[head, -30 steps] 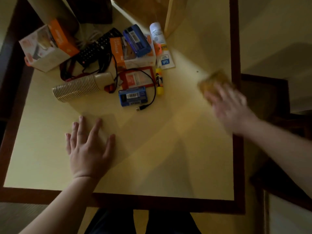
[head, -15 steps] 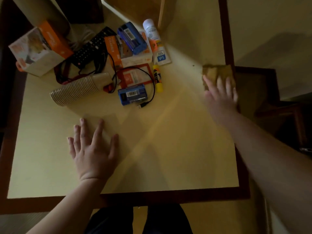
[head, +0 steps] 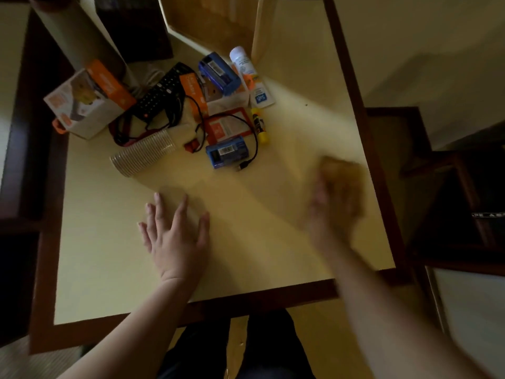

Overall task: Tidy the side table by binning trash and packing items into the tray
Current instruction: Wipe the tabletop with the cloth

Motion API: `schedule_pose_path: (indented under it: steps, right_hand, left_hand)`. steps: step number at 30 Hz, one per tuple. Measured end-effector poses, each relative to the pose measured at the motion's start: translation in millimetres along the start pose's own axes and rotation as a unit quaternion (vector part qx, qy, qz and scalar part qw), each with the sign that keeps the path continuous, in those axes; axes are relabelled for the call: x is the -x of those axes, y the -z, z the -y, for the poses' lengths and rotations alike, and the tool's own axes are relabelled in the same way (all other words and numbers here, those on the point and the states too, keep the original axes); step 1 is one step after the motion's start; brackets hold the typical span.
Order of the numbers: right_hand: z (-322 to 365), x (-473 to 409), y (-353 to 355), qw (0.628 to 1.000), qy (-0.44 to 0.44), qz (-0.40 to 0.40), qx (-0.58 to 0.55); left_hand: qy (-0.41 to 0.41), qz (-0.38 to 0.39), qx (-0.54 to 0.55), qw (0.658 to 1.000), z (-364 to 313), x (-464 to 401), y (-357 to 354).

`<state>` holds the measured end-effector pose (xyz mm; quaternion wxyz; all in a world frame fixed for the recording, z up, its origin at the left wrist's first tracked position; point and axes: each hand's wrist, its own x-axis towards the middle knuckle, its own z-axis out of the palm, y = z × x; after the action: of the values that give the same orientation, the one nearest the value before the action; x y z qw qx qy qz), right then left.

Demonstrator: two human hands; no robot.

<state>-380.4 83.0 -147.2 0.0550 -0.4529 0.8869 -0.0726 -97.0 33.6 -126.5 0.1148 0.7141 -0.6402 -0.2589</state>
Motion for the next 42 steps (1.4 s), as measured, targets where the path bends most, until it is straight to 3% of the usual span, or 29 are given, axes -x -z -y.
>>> schedule_pose_path:
  steps: [1,3,4,5,6,7,9,11,12,13,15,17,19,22,25,28,31,34,38,40,41,42]
  right_hand:
    - [32,40,-7,0.996,0.089,0.027,0.002]
    - [55,133,-8,0.927,0.344,0.149,0.010]
    - [46,156,2,0.887,0.428,0.171,0.014]
    - [24,152,10,0.871,0.463,0.164,0.014]
    - [3,136,16,0.884,0.443,0.147,0.037]
    - [-12,113,18,0.919,0.365,0.138,0.049]
    - [-25,58,24,0.986,0.123,0.106,0.029]
    - [5,27,17,0.995,-0.065,0.078,-0.014]
    - [35,26,10,0.992,-0.104,0.069,-0.015]
    - [69,33,3,0.993,-0.096,0.064,-0.012]
    - [140,69,-9,0.993,0.042,0.104,-0.023]
    - [190,119,-15,0.946,0.250,0.203,-0.020]
    - [212,149,-11,0.901,0.355,0.247,-0.024]
    - [222,126,-14,0.900,0.362,0.243,-0.019]
    - [242,79,-21,0.939,0.277,0.205,0.006]
    - [262,97,-25,0.956,0.228,0.183,0.007]
    - [262,170,-22,0.889,0.387,0.243,0.018]
    - [286,157,-24,0.841,0.467,0.271,0.034]
    - [356,91,-41,0.880,0.415,0.220,0.065]
    - [365,109,-43,0.882,0.408,0.230,0.057]
    - [358,133,-44,0.851,0.453,0.260,0.047]
    - [340,160,-45,0.798,0.530,0.283,0.039]
  left_hand:
    - [-0.012,0.006,0.028,1.000,4,1,4]
    - [-0.044,0.024,0.073,0.996,18,5,17]
    - [-0.060,0.033,0.078,0.995,30,8,25]
    - [-0.075,0.041,0.073,0.994,42,12,32]
    - [-0.086,0.047,0.060,0.993,57,16,41]
    - [-0.089,0.048,0.045,0.994,76,21,51]
    - [-0.072,0.052,0.023,0.996,110,31,66]
    - [-0.056,0.035,-0.007,0.998,139,42,77]
    - [-0.065,0.019,-0.033,0.997,151,47,80]
    - [-0.082,0.008,-0.054,0.995,162,52,82]
    - [-0.111,0.007,-0.076,0.991,179,60,83]
    - [-0.122,0.013,-0.085,0.989,191,67,86]
    - [-0.117,0.012,-0.094,0.989,200,75,87]
    - [-0.117,0.011,-0.094,0.989,211,87,86]
    - [-0.129,0.015,-0.105,0.986,221,93,84]
    - [-0.124,0.012,-0.106,0.986,225,92,85]
    - [-0.127,0.005,-0.103,0.986,223,97,88]
    - [-0.115,0.000,-0.107,0.988,224,111,91]
    - [-0.123,-0.013,-0.103,0.987,226,130,104]
    - [-0.098,-0.028,-0.048,0.994,225,132,115]
    - [-0.078,-0.050,-0.012,0.996,224,131,123]
    - [-0.058,-0.076,0.019,0.995,224,130,130]
